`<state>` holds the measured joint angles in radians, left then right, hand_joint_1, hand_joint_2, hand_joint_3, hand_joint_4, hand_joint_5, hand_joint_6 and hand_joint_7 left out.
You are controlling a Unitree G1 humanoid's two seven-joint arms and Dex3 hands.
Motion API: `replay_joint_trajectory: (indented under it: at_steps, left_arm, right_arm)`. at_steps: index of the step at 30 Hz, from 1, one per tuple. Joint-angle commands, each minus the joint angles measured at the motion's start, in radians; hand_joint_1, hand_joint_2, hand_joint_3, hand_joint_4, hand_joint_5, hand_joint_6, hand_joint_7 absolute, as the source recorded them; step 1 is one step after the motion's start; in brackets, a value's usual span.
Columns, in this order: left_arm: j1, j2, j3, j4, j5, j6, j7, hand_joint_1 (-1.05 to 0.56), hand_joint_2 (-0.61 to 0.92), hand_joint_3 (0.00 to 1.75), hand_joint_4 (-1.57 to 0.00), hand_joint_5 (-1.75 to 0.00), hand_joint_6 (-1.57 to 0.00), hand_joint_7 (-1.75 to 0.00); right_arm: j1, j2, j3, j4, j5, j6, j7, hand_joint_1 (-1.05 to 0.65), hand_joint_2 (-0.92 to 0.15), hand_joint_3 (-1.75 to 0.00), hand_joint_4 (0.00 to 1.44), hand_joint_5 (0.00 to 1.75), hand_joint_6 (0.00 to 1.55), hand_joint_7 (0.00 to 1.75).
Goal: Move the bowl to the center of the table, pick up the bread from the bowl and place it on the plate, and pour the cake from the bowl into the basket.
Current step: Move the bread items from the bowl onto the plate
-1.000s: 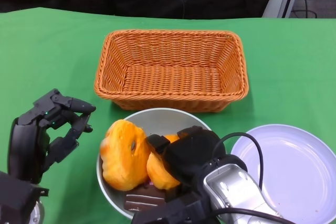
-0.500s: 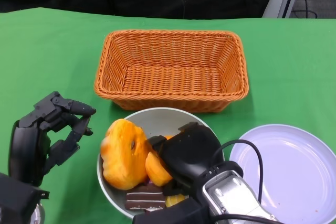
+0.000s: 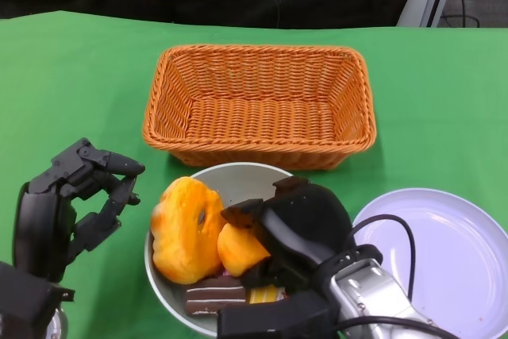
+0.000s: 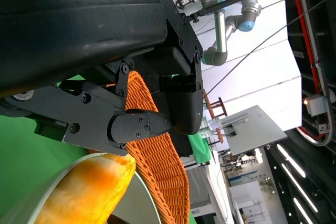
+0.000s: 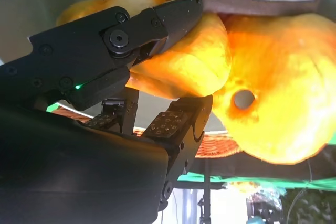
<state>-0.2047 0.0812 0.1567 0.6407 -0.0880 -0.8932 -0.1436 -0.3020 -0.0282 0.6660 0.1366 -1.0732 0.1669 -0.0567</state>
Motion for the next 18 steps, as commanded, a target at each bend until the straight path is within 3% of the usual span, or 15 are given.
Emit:
replay_joint_trajectory:
  at_steps: [1, 3, 4, 8, 11, 14, 18]
  left_arm:
    - [-0.005, 0.013, 0.007, 0.008, 0.012, -0.005, 0.016, -0.16, 0.85, 0.51, -0.69, -1.55, -0.74, -1.18]
    - [-0.006, 0.014, 0.007, 0.010, 0.011, -0.006, 0.013, -0.15, 0.85, 0.52, -0.69, -1.54, -0.74, -1.18]
    - [-0.008, 0.014, 0.008, 0.013, 0.008, -0.007, 0.011, -0.15, 0.85, 0.52, -0.69, -1.54, -0.74, -1.18]
    - [-0.014, 0.015, 0.009, 0.023, 0.006, -0.009, 0.008, -0.15, 0.85, 0.51, -0.70, -1.54, -0.74, -1.18]
    - [-0.014, 0.015, 0.010, 0.027, 0.011, -0.011, 0.013, -0.16, 0.85, 0.51, -0.70, -1.53, -0.74, -1.17]
    - [-0.013, 0.018, 0.010, 0.028, 0.015, -0.010, 0.014, -0.16, 0.86, 0.51, -0.70, -1.53, -0.74, -1.16]
    - [-0.012, 0.020, 0.010, 0.030, 0.015, -0.011, 0.013, -0.16, 0.86, 0.49, -0.70, -1.53, -0.73, -1.16]
  right_arm:
    - [0.015, -0.031, -0.038, -0.041, 0.047, -0.015, 0.004, -0.30, -0.92, -0.04, 0.66, 1.41, 1.07, 0.22]
    - [0.022, -0.042, -0.050, -0.072, 0.071, -0.028, 0.006, -0.29, -0.92, -0.03, 0.64, 1.48, 0.80, 0.79]
    - [0.027, -0.049, -0.057, -0.092, 0.082, -0.033, 0.009, -0.29, -0.92, -0.02, 0.65, 1.48, 0.77, 0.86]
    - [0.051, -0.067, -0.078, -0.167, 0.115, -0.042, 0.026, -0.29, -0.92, -0.03, 0.72, 1.35, 0.82, 0.74]
    - [0.065, -0.077, -0.086, -0.209, 0.125, -0.047, 0.033, -0.29, -0.92, -0.02, 0.78, 1.22, 0.94, 0.46]
    - [0.090, -0.091, -0.099, -0.270, 0.134, -0.063, 0.022, -0.29, -0.92, -0.03, 0.90, 0.98, 1.06, 0.21]
    - [0.122, -0.091, -0.127, -0.344, 0.163, -0.069, 0.041, -0.27, -0.92, -0.04, 0.86, 1.14, 1.12, 0.16]
